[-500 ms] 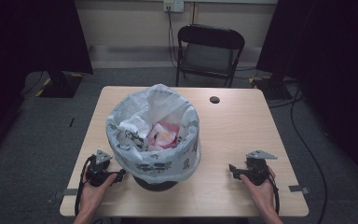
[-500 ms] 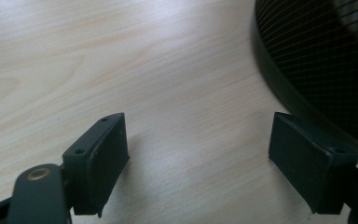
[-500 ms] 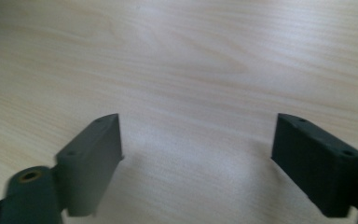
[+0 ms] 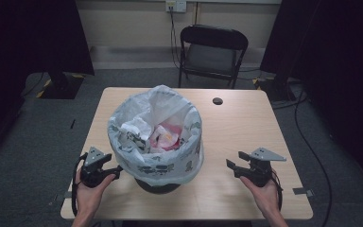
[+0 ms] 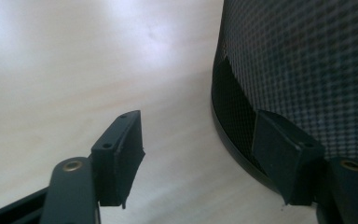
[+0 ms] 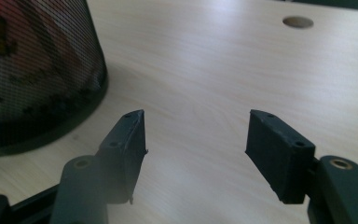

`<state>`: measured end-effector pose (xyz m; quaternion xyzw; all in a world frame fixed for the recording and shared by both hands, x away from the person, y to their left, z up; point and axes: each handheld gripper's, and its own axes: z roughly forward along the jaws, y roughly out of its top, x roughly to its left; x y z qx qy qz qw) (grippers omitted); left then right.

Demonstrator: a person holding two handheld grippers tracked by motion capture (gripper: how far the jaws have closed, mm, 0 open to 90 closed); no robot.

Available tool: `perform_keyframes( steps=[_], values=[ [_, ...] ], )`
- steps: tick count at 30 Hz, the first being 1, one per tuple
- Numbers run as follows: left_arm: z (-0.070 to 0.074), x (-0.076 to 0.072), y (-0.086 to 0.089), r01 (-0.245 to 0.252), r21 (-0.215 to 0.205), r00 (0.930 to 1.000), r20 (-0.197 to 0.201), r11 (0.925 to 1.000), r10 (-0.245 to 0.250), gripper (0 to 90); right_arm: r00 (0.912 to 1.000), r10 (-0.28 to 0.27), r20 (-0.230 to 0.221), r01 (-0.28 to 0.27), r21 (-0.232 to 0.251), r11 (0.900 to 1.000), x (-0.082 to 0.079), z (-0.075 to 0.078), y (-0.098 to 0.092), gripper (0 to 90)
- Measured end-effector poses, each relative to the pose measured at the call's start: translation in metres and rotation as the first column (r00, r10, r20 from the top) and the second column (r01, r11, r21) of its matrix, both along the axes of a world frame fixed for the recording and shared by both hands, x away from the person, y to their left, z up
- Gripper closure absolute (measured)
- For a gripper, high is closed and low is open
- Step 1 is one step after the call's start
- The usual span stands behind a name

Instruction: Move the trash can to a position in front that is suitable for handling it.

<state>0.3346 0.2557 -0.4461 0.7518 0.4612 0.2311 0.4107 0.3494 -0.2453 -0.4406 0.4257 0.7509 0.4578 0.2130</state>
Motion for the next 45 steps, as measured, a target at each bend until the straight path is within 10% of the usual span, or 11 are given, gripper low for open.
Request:
perform_keyframes(
  steps=[15,27,45],
  values=[
    [0.048,0.02,0.012,-0.009,-0.113,0.995,0.098,0.9936,0.02,31.8,0.9896,0.075,0.123,-0.083,0.064,0.994,0.012,0.065,0.059,43.8],
    [0.038,0.034,0.004,0.039,-0.172,0.9929,0.118,0.9844,-0.019,34.6,0.9893,0.098,0.107,-0.104,0.05,0.993,0.026,0.06,0.097,43.9],
    [0.036,0.029,-0.036,0.126,-0.186,0.9862,0.13,0.9745,-0.103,40.6,0.9879,0.114,0.105,-0.12,0.053,0.991,0.016,0.061,0.053,47.5]
  ],
)
